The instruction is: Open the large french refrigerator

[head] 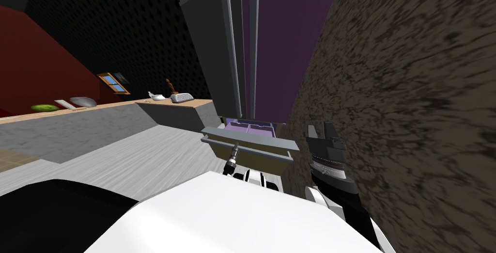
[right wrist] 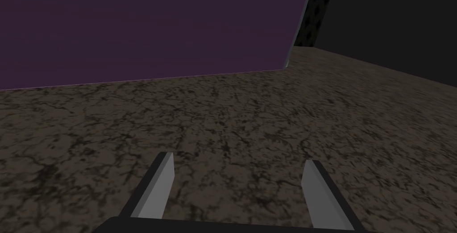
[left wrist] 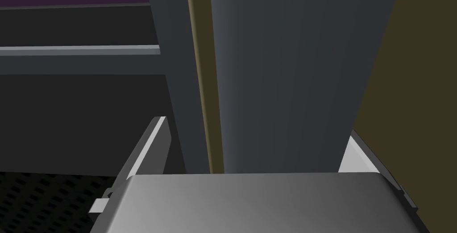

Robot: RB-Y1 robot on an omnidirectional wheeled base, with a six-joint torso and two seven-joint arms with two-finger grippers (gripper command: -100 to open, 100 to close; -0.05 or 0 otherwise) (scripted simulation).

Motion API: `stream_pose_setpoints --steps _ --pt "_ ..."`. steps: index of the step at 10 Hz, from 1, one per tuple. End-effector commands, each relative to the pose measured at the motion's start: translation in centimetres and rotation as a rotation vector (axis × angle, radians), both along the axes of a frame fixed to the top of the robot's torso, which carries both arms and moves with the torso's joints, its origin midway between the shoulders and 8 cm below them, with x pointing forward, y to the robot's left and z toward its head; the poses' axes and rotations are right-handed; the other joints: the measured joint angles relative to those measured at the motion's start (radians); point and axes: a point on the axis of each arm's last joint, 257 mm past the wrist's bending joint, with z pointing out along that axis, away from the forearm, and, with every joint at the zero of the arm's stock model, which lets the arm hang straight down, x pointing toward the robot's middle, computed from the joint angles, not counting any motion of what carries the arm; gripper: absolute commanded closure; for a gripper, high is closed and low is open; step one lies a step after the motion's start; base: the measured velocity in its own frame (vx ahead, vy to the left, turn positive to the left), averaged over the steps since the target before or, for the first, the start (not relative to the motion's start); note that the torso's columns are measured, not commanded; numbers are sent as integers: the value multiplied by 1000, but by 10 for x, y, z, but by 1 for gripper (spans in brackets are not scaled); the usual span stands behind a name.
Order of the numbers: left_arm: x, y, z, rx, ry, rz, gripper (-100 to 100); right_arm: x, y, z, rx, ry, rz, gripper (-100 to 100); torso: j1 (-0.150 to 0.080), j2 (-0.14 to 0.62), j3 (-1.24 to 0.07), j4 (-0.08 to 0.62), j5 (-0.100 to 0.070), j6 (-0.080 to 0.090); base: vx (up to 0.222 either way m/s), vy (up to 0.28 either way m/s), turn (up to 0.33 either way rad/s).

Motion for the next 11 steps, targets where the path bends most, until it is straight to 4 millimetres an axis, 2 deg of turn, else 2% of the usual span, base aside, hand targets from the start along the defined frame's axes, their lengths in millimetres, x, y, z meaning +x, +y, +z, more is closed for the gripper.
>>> stream_pose_setpoints --steps 1,2,3,4,5,6,11 --pt "37 -8 21 1 -11 -14 -100 0 0 0 0 0 0 0 -2 5 2 3 -1 0 -125 19 21" --pt "37 -8 20 1 -6 -14 -100 0 0 0 0 0 0 0 -2 8 4 6 -4 -2 -84 -4 17" --pt "50 -11 27 1 -6 -19 -100 0 0 0 0 0 0 0 -3 7 4 6 -3 -2 -79 -17 46" --pt "50 -11 27 1 -6 -19 -100 0 0 0 0 0 0 0 -4 8 4 9 -4 -1 -59 -8 18" --pt "40 -9 11 3 36 -15 -100 0 0 0 0 0 0 0 -4 9 4 9 -4 -1 -13 -1 -4" --pt "38 -8 7 3 47 -14 0 0 0 0 0 0 0 0 -3 6 4 5 -2 -1 0 0 0" --pt "32 -7 -5 2 78 -11 0 0 0 0 0 0 0 0 1 -3 -1 -3 1 0 0 0 0"
